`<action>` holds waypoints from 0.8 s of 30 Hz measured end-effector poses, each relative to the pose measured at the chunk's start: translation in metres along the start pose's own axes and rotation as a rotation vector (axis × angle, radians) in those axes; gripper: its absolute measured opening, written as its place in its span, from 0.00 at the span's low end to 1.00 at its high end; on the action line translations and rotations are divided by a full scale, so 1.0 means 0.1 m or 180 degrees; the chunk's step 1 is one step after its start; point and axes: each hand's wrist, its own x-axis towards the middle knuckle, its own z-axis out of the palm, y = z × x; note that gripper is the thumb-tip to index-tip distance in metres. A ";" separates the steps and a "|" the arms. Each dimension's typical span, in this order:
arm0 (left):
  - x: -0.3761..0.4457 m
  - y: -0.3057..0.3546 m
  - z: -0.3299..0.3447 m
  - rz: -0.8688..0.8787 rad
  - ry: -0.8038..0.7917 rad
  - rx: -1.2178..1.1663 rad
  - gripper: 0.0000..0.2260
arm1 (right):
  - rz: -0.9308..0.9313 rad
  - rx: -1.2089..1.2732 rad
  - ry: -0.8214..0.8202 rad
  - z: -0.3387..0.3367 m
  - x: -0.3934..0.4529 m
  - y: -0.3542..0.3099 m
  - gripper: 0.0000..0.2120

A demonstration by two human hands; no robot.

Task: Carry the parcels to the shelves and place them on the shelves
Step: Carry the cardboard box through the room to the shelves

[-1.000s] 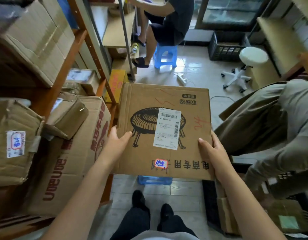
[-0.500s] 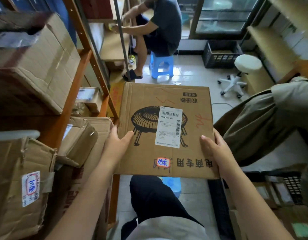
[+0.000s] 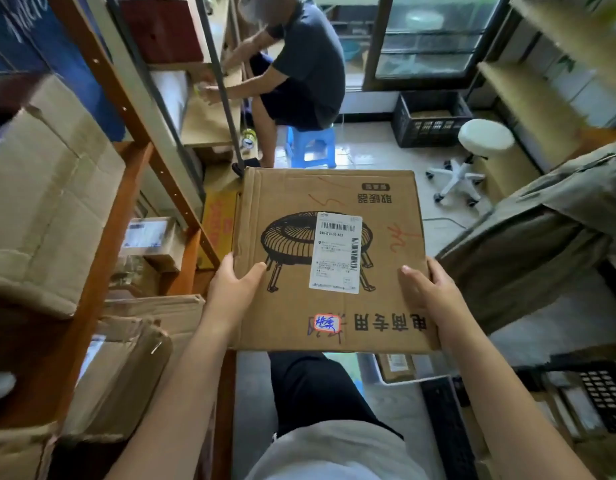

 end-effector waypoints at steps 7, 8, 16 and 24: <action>1.28 0.50 0.32 -0.0015 0.0041 -0.0133 0.33 | 0.0122 -0.0190 -0.0041 0.21 1.33 -0.25 0.14; 1.51 0.61 0.38 -0.0032 0.0049 -0.0149 0.31 | 0.0152 -0.0155 -0.0050 0.25 1.60 -0.33 0.13; 3.18 1.81 0.64 -0.0186 0.0060 -0.0352 0.30 | 0.0148 -0.0044 -0.0088 0.36 3.55 -1.26 0.16; 4.26 2.74 0.76 -0.0133 0.0110 -0.0387 0.29 | 0.0051 -0.0060 -0.0048 0.35 4.76 -2.01 0.12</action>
